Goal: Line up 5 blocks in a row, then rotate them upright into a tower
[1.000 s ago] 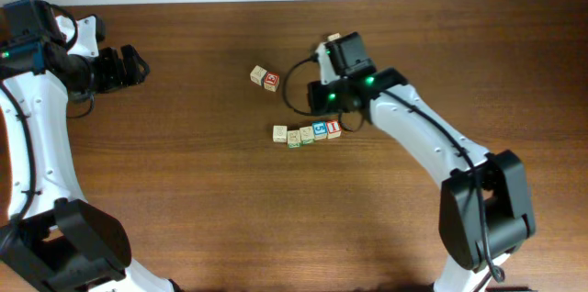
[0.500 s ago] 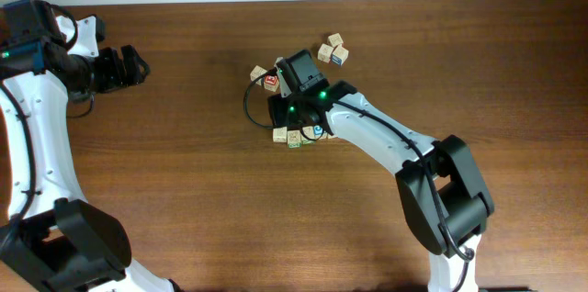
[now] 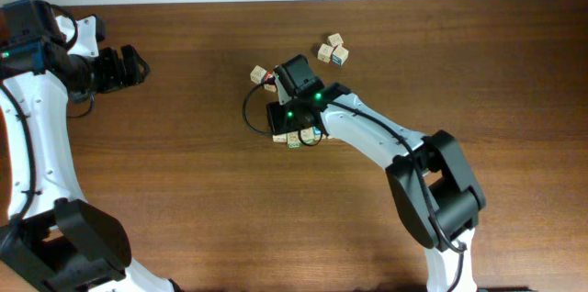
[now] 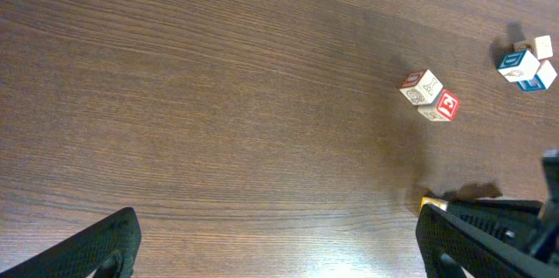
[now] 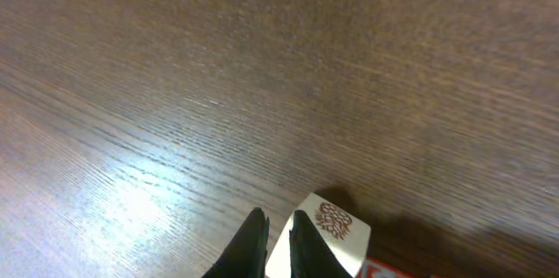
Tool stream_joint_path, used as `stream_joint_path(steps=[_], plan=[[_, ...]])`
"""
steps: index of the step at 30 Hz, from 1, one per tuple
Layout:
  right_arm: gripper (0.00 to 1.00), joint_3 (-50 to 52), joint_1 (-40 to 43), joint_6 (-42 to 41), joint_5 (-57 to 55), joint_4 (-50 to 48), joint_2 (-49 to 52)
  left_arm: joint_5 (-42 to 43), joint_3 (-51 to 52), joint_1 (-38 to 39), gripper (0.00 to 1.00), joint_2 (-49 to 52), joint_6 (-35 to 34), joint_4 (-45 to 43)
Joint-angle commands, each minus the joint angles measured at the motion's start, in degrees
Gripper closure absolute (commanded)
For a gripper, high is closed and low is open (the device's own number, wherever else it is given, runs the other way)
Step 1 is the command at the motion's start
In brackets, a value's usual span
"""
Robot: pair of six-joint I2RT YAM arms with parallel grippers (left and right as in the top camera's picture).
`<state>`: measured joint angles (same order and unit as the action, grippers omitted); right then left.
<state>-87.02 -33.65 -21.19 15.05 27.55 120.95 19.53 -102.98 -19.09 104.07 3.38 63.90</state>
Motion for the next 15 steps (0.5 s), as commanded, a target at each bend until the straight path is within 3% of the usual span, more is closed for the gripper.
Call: stream_joint_path(steps=[1, 15], plan=[[0.88, -1.0, -0.5, -1.8, 1.7, -1.4, 1.3, 0.6, -1.3, 0.2, 0.01, 0.1, -0.4, 0.1], [0.88, -1.0, -0.5, -2.3, 0.8, -1.2, 1.3, 0.6, -1.3, 0.2, 0.01, 0.1, -0.4, 0.1]])
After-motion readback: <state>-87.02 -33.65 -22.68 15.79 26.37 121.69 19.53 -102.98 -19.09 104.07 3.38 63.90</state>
